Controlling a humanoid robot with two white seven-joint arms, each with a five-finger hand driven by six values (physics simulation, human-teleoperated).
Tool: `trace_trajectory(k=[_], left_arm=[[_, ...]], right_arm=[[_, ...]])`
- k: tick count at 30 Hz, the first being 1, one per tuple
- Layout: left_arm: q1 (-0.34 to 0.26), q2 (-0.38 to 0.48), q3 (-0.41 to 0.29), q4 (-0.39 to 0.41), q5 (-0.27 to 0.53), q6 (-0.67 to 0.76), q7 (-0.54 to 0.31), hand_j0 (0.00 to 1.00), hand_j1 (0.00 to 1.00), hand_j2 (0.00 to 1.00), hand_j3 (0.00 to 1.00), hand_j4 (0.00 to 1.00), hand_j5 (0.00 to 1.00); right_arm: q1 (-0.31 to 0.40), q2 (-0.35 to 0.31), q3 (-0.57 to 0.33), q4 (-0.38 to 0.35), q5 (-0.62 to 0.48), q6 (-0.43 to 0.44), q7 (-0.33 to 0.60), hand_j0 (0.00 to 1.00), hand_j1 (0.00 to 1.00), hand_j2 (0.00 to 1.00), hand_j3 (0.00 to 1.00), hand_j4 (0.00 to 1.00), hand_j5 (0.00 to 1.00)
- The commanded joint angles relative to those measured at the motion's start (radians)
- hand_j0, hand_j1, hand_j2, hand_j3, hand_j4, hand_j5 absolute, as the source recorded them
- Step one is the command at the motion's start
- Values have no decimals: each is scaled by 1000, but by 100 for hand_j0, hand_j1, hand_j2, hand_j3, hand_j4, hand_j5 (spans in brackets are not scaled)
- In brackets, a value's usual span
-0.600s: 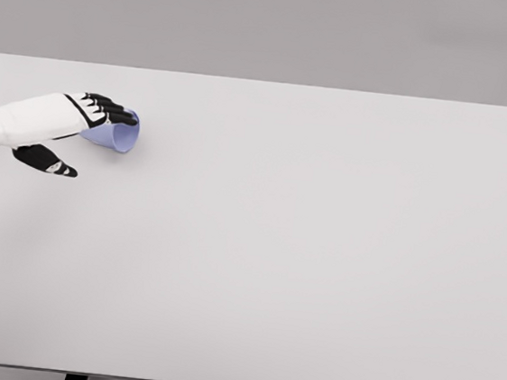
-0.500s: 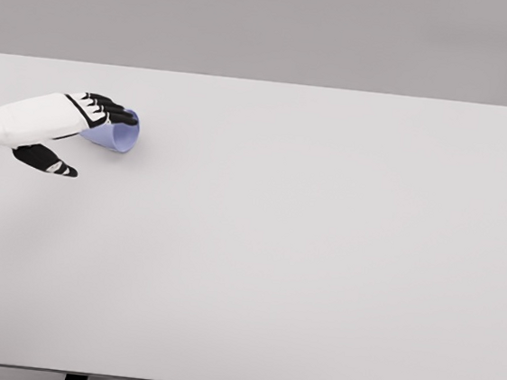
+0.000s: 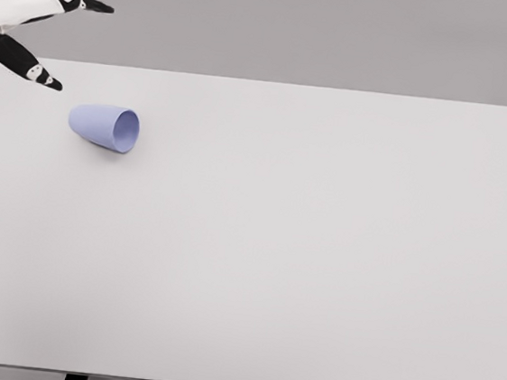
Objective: Flip the cup with left arm and place it on the table
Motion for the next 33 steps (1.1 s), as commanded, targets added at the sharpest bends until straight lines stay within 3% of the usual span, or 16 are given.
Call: trace_trajectory(k=[1, 5, 8, 10, 14, 21, 27, 33], left_arm=[[-6, 23, -194, 0, 72, 63, 1, 100, 100, 100, 100, 100, 100], [-20, 17, -217, 31, 128, 109, -13, 100, 100, 100, 100, 100, 100], [-20, -8, -263, 58, 125, 126, -1, 100, 100, 100, 100, 100, 100], [-21, -31, -263, 64, 15, 151, 15, 100, 100, 100, 100, 100, 100], [-43, -118, -284, 124, -128, 198, 74, 100, 100, 100, 100, 100, 100], [-66, -155, -355, 150, -209, 189, 102, 100, 100, 100, 100, 100, 100], [-66, -175, -356, 204, -215, 190, 102, 100, 100, 100, 100, 100, 100], [-66, -186, -356, 204, -215, 190, 102, 100, 100, 100, 100, 100, 100]], right_arm=[[0, 0, 0, 0, 0, -1, 0, 100, 100, 100, 100, 100, 100], [0, 0, 0, 0, 0, -1, 0, 100, 100, 100, 100, 100, 100], [0, 0, 0, 0, 0, -1, 0, 100, 100, 100, 100, 100, 100], [0, 0, 0, 0, 0, 1, 0, 100, 100, 100, 100, 100, 100], [0, 0, 0, 0, 0, -1, 0, 100, 100, 100, 100, 100, 100], [0, 0, 0, 0, 0, -1, 0, 100, 100, 100, 100, 100, 100], [0, 0, 0, 0, 0, 1, 0, 100, 100, 100, 100, 100, 100], [0, 0, 0, 0, 0, -1, 0, 100, 100, 100, 100, 100, 100]])
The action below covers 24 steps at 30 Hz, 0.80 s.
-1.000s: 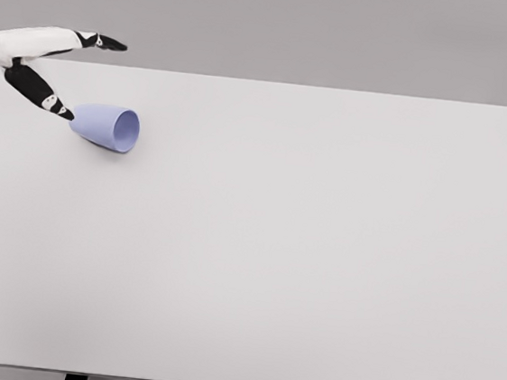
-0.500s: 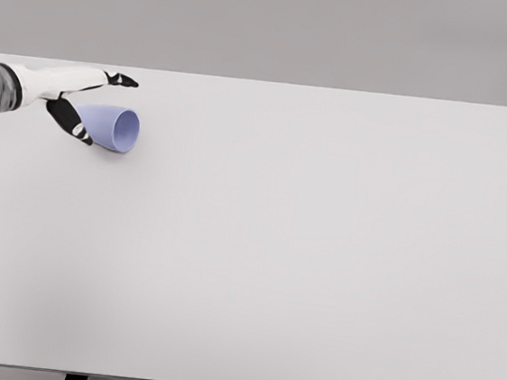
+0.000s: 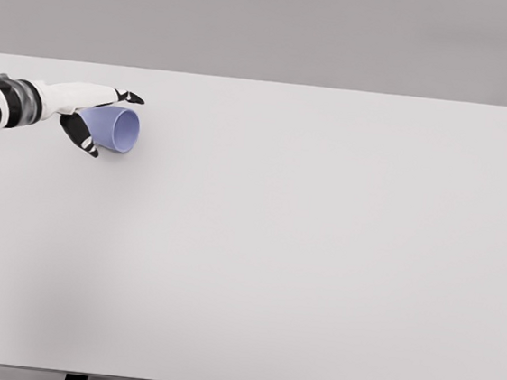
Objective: Flip the cup with left arm and place it on the table
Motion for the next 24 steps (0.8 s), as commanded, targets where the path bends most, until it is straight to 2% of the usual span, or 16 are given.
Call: trace_trajectory(k=[1, 10, 13, 20, 24], left_arm=[[0, -5, 1, 2, 0, 0, 0, 100, 100, 100, 100, 100, 100], [6, -25, -1, 13, -34, 6, 27, 100, 100, 100, 100, 100, 100], [9, -45, -1, 44, -45, 6, 31, 98, 98, 98, 98, 98, 98], [11, -46, -21, 48, -60, 7, 59, 88, 88, 88, 88, 88, 88], [11, -51, -33, 50, -58, 6, 59, 76, 76, 76, 76, 76, 76]], right_arm=[[0, 0, 0, 0, 0, -1, 0, 100, 100, 100, 100, 100, 100], [0, 0, 0, 0, 0, 1, 0, 100, 100, 100, 100, 100, 100], [0, 0, 0, 0, 0, -1, -1, 100, 100, 100, 100, 100, 100], [0, 0, 0, 0, 0, -1, 0, 100, 100, 100, 100, 100, 100], [0, 0, 0, 0, 0, 1, 0, 100, 100, 100, 100, 100, 100]])
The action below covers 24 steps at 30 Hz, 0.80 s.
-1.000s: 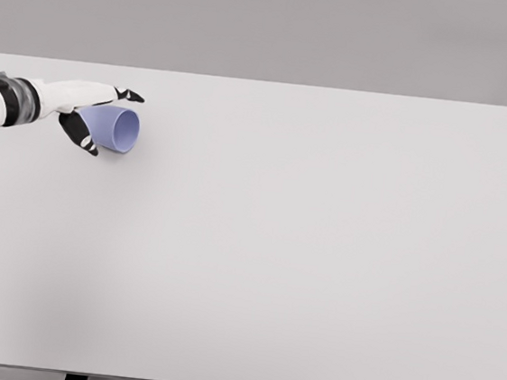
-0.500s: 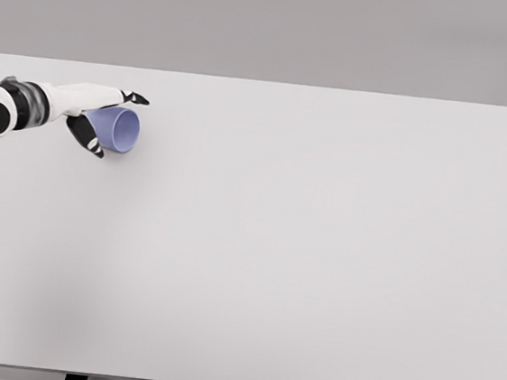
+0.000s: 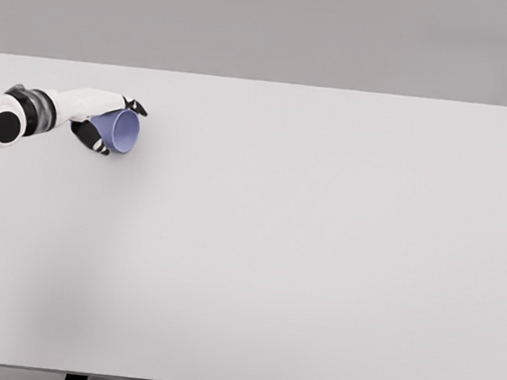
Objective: Flip the cup with left arm and place it on the table
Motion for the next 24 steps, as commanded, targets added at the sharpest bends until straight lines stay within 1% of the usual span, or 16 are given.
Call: trace_trajectory(k=[1, 2, 3, 5, 7, 12, 13, 14, 16, 18, 20, 21, 23, 24], left_arm=[[0, -5, -6, 1, 1, -1, 1, 73, 73, 73, 73, 73, 73], [0, -7, -6, 1, 1, -1, 1, 69, 69, 69, 69, 69, 69], [0, -7, -6, 1, 1, -1, 1, 64, 64, 64, 64, 64, 64], [0, -7, -6, 1, 3, -1, 1, 61, 61, 61, 61, 61, 61], [2, -7, -6, 1, 4, -1, 3, 59, 59, 59, 59, 59, 59], [-5, 1, 0, -2, 21, -12, 15, 60, 60, 60, 60, 60, 60], [-6, 6, 2, -2, 84, -15, 21, 60, 60, 60, 60, 60, 60], [-11, 9, 2, -4, 129, -17, 21, 60, 60, 60, 60, 60, 60], [-12, 13, 7, -4, 145, -29, 21, 60, 60, 60, 60, 60, 60], [-15, 58, 8, -7, 244, -99, 20, 60, 60, 60, 60, 60, 60], [-29, 85, 8, -10, 274, -156, 11, 60, 60, 60, 60, 60, 60], [-29, 96, 7, -5, 337, -182, -2, 62, 62, 62, 62, 62, 62], [-29, 125, 7, -4, 451, -297, -143, 62, 62, 62, 62, 62, 62], [-31, 133, 8, -4, 521, -325, -172, 62, 62, 62, 62, 62, 62]], right_arm=[[0, 0, 0, 0, 0, 1, 0, 100, 100, 100, 100, 100, 100], [0, 0, 0, 0, 0, 1, -1, 100, 100, 100, 100, 100, 100], [0, 0, 0, 0, 0, 1, 0, 100, 100, 100, 100, 100, 100], [0, 0, 0, 0, 0, -1, 0, 100, 100, 100, 100, 100, 100], [0, 0, 0, 0, 0, -1, -1, 100, 100, 100, 100, 100, 100], [0, 0, 0, 0, 0, -1, 0, 100, 100, 100, 100, 100, 100], [0, 0, 0, 0, 0, 1, 0, 100, 100, 100, 100, 100, 100], [0, 0, 0, 0, 0, -1, 0, 100, 100, 100, 100, 100, 100], [0, 0, 0, 0, 0, 1, 0, 100, 100, 100, 100, 100, 100], [0, 0, 0, 0, 0, -1, 0, 100, 100, 100, 100, 100, 100], [0, 0, 0, 0, 0, 1, 0, 100, 100, 100, 100, 100, 100], [0, 0, 0, 0, 0, 1, 0, 100, 100, 100, 100, 100, 100], [0, 0, 0, 0, 0, -1, 0, 100, 100, 100, 100, 100, 100], [0, 0, 0, 0, 0, 1, -1, 100, 100, 100, 100, 100, 100]])
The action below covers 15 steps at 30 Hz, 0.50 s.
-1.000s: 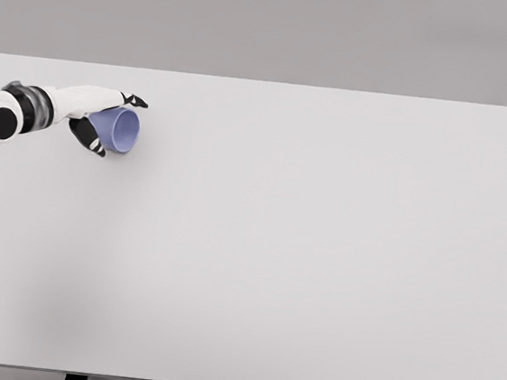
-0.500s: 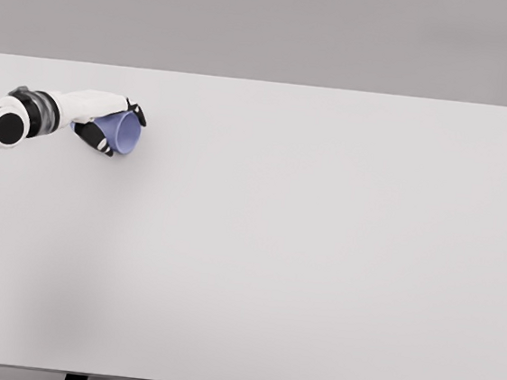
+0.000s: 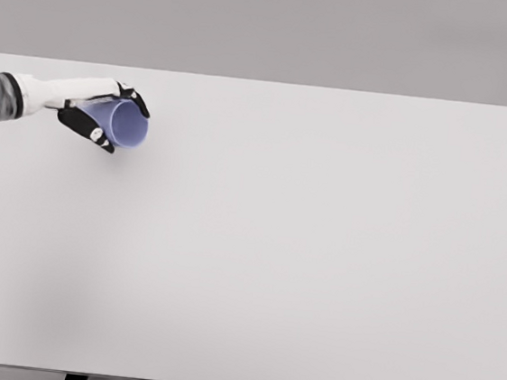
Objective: Flip the cup with left arm and place it on the table
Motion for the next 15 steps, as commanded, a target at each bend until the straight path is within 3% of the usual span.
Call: trace_trajectory(k=[1, 3, 6, 9, 13, 15], left_arm=[[-2, 33, 2, 2, 192, -107, -78, 62, 62, 62, 62, 62, 62], [-5, 25, 1, 16, 371, -121, -78, 63, 63, 63, 63, 63, 63], [-2, -12, 2, 27, 531, -113, -78, 63, 63, 63, 63, 63, 63], [2, -110, 16, 125, 647, -110, -78, 63, 63, 63, 63, 63, 63], [52, -207, 19, 150, 654, -92, -78, 63, 63, 63, 63, 63, 63], [110, -254, 73, 165, 654, -104, -78, 63, 63, 63, 63, 63, 63]], right_arm=[[0, 0, 0, 0, 0, -1, 0, 100, 100, 100, 100, 100, 100], [0, 0, 0, 0, 0, -1, 0, 100, 100, 100, 100, 100, 100], [0, 0, 0, 0, 0, 0, 0, 100, 100, 100, 100, 100, 100], [0, 0, 0, 0, 0, -1, 0, 100, 100, 100, 100, 100, 100], [0, 0, 0, 0, 0, -1, -1, 100, 100, 100, 100, 100, 100], [0, 0, 0, 0, 0, 0, 0, 100, 100, 100, 100, 100, 100]])
